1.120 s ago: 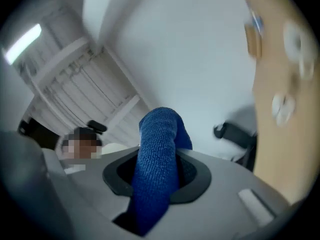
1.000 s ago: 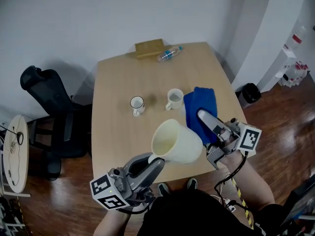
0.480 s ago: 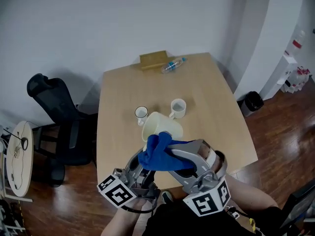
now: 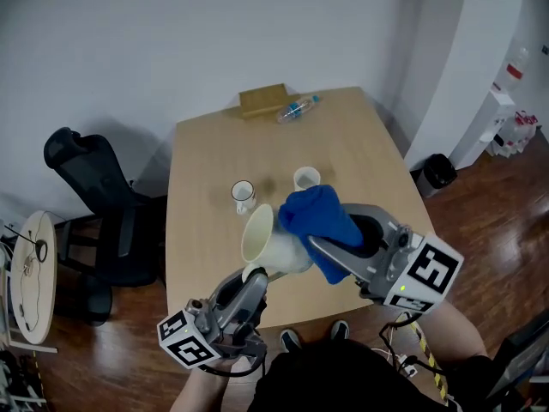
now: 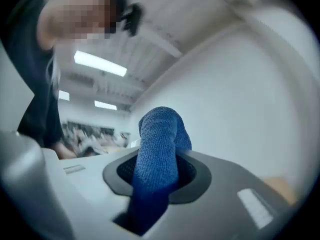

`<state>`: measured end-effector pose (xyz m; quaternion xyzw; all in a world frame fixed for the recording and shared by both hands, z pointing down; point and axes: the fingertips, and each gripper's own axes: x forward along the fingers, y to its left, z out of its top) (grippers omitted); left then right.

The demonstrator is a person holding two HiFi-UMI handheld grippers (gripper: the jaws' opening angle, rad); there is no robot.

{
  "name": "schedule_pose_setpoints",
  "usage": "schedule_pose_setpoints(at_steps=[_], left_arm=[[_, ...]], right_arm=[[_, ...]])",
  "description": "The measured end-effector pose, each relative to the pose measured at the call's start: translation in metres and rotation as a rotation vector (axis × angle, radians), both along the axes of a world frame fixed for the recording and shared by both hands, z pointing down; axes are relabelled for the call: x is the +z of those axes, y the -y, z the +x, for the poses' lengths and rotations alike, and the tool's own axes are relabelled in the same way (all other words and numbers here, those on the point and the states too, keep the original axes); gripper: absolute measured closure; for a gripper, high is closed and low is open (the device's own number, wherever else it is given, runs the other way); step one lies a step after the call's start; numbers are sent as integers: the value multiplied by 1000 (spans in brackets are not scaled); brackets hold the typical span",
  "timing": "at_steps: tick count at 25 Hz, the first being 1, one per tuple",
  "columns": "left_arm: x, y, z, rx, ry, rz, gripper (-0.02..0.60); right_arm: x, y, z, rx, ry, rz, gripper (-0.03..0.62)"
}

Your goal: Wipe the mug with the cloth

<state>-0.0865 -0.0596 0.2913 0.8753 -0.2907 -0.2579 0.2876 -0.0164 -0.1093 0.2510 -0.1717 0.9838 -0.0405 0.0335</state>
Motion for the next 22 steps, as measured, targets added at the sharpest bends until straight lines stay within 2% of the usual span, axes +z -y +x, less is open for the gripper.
schedule_pose_setpoints(at_steps=[1, 3, 4, 6, 9, 13, 19, 22], left_arm=[[-5, -6, 2, 41, -7, 26, 527], [-12, -19, 4, 125, -45, 71, 526], [-14, -27, 6, 162, -66, 92, 528], [-21, -42, 12, 228, -96, 134, 528], [-28, -58, 21, 295, -127, 173, 529], [-20, -66, 14, 340, -214, 184, 531], [-29, -65, 20, 348, -368, 196, 532], [-39, -59, 30, 344, -429, 198, 534]], right_arm=[[-1, 5, 6, -124, 100, -159, 480], [1, 3, 14, -389, 287, -414, 480], [3, 0, 18, -491, 373, -513, 479], [11, -5, 23, -602, 489, -646, 479], [29, -10, 21, -665, 586, -787, 480], [41, -25, 14, -781, 762, -976, 480], [49, -51, -9, -849, 882, -1146, 480], [50, -58, -15, -864, 927, -1187, 482]])
